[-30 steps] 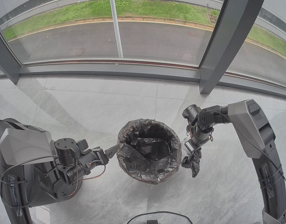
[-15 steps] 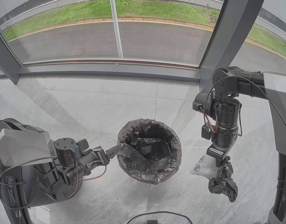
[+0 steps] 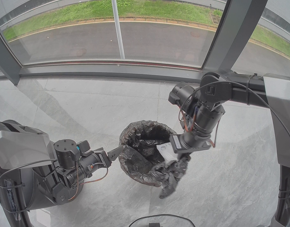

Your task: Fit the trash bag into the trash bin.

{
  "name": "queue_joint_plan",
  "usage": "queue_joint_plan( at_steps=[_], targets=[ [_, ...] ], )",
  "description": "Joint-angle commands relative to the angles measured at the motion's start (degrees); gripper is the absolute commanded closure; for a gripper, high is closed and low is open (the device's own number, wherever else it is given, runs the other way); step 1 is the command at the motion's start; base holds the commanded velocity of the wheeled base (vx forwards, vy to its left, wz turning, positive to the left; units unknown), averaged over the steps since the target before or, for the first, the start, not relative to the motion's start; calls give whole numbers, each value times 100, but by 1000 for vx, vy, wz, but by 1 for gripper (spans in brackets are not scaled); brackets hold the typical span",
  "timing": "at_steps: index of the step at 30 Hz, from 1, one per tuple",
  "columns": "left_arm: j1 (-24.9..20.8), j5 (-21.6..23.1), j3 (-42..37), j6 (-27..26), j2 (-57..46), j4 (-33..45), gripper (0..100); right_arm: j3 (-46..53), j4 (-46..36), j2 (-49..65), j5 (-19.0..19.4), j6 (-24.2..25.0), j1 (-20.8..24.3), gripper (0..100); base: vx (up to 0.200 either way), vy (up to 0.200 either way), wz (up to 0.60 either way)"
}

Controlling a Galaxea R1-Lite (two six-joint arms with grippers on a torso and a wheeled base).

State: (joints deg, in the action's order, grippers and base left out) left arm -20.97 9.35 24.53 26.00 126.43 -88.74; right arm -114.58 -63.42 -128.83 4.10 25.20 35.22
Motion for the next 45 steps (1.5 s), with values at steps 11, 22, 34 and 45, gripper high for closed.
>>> queue_joint_plan(
  at_steps=[11, 22, 34, 45],
  targets=[
    [-21, 5, -9, -7, 49, -3, 0, -1, 1991, -889, -454, 521, 468, 100, 0, 0, 0],
    [-30, 5, -1, -7, 84, -3, 0, -1, 2466, -907, -946, -6, 319, 100, 0, 0, 0],
    [-21, 5, 8, -7, 128, -3, 0, -1, 2914, -1144, -1104, -577, 328, 0, 0, 0, 0],
    [-48, -3, -1, -7, 128, -3, 0, -1, 3002, -1109, -1245, -674, 416, 0, 0, 0, 0]
  ],
)
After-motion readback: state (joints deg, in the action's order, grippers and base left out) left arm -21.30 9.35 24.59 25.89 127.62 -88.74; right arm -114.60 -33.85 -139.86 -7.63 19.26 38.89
